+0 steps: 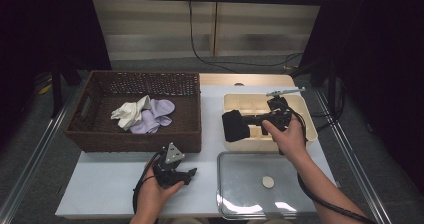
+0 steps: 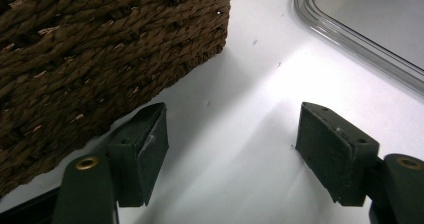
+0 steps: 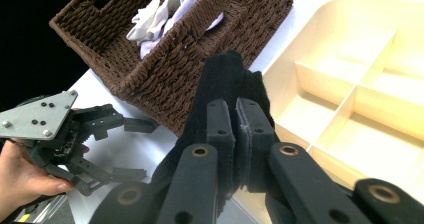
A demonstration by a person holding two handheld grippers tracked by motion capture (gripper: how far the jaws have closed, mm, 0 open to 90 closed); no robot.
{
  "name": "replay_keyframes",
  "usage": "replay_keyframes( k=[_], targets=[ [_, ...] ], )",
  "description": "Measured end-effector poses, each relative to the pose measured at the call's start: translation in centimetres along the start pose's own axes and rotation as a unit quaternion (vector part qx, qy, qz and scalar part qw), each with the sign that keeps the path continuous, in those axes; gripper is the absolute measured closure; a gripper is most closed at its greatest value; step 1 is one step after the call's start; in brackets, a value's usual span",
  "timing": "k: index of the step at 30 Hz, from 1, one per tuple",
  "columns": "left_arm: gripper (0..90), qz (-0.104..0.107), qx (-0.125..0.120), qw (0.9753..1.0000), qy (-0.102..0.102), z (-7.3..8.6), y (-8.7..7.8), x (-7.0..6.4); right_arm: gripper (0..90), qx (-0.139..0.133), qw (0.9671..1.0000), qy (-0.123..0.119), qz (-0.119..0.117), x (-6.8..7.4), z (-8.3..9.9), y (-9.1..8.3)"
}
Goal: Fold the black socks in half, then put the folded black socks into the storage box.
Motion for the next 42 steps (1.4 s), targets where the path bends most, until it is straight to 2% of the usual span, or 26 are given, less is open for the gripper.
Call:
replay_keyframes(
  k=[17, 23, 28, 33, 39, 42],
  targets=[
    [28.4, -0.002, 0.0, 1.0, 0.001, 0.0, 0.0, 0.0, 85.3, -0.003, 0.9997, 0.018, 0.015, -1.7, 0.5, 0.4],
    [28.4, -0.003, 0.0, 1.0, 0.002, 0.0, 0.0, 0.0, 85.3, -0.008, 0.9995, 0.029, 0.01, -2.1, 0.6, 0.4],
    [28.4, -0.003, 0.0, 1.0, 0.002, 0.0, 0.0, 0.0, 85.3, -0.02, 0.9991, 0.033, 0.015, -2.3, 0.4, 0.2],
    [28.4, -0.002, 0.0, 1.0, 0.001, 0.0, 0.0, -0.1, 85.4, -0.03, 0.9987, 0.04, 0.01, -2.2, 0.5, 0.9],
    [28.4, -0.002, 0.0, 1.0, 0.002, 0.0, 0.0, 0.0, 85.3, -0.015, 0.9985, 0.048, 0.021, -2.7, 1.2, 2.0],
    [28.4, -0.002, 0.0, 1.0, 0.002, 0.0, 0.0, 0.0, 85.0, 0.008, 0.9984, 0.052, 0.021, -3.0, 2.1, 2.6]
  ],
)
Point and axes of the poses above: each handheld gripper's, and its own axes: y roughly forward along the jaws, z roughly out of its underside, x roughly to its left, the point moved 2 cm from there along y, roughly forward along the jaws, and after that the axes turned 1 degree about -z, right-handed, at the moved point
